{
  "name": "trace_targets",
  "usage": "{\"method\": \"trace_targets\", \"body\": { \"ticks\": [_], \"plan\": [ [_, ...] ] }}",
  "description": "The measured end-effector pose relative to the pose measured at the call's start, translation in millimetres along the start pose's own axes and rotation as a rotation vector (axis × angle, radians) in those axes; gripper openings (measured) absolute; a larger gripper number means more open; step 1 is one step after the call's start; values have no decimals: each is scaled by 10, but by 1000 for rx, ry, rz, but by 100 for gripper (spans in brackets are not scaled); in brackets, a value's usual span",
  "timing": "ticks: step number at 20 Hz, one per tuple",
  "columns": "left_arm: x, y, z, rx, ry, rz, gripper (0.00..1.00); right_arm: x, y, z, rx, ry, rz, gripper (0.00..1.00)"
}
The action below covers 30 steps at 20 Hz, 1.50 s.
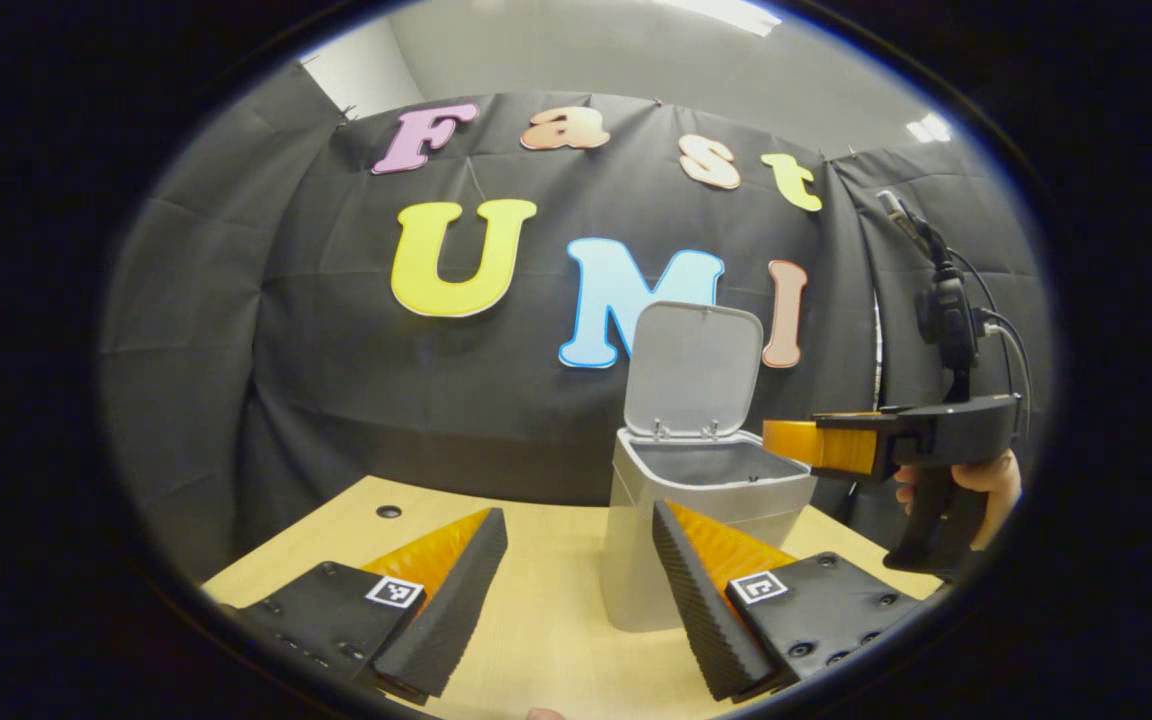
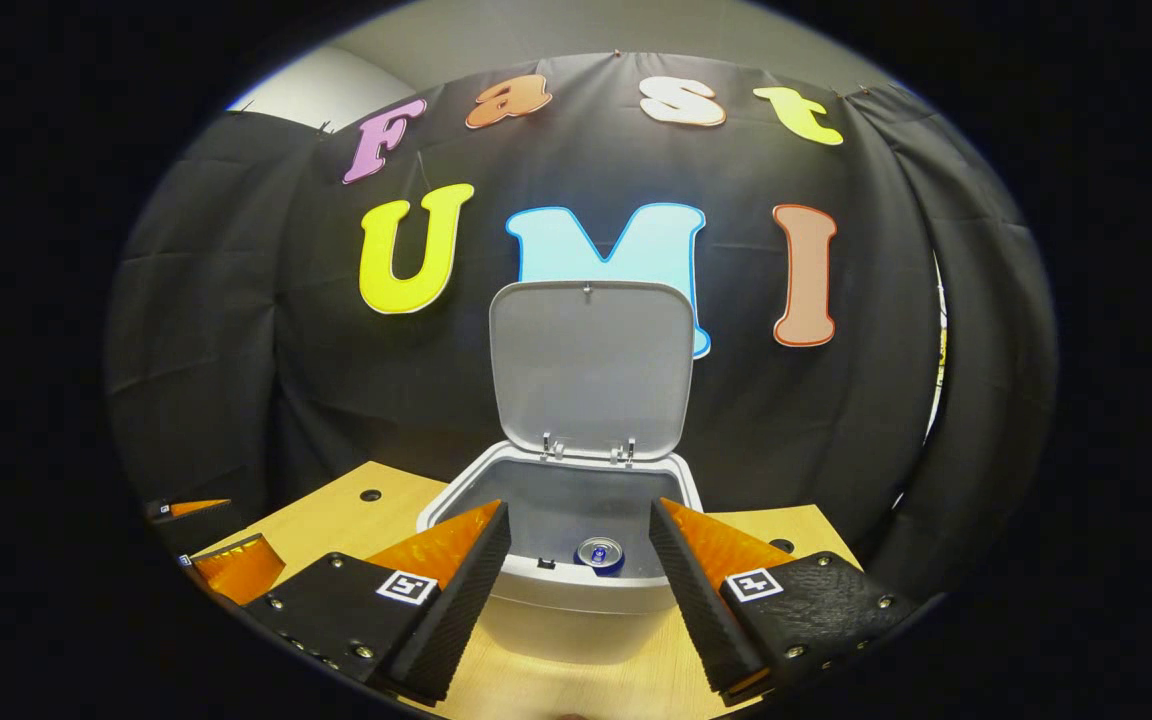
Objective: Press the lid of the desktop garbage bin to open it, pick up the crumpled paper on the desktop and throw it into the bin, then pick up the pop can on the desktop and drop it into the bin, and finally close the garbage bin lid.
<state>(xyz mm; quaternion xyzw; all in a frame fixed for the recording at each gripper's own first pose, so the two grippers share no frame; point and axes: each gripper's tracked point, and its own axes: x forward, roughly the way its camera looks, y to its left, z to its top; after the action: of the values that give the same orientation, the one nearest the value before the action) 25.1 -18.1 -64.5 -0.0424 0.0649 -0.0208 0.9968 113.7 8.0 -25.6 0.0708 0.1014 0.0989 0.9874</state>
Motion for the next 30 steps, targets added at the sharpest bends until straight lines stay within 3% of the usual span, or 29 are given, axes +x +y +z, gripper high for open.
{"method": "trace_targets", "body": {
  "ticks": [7,16,30],
  "plan": [
    [-6,18,58,2,-16,-15,96,60,29,335,17,-37,11,89],
    [61,25,151,27,-38,-54,96,219,-51,924,-25,-97,-44,89],
    [-78,324,345,14,-89,37,96,809,-175,1615,-15,-175,-101,89]
  ]
}}
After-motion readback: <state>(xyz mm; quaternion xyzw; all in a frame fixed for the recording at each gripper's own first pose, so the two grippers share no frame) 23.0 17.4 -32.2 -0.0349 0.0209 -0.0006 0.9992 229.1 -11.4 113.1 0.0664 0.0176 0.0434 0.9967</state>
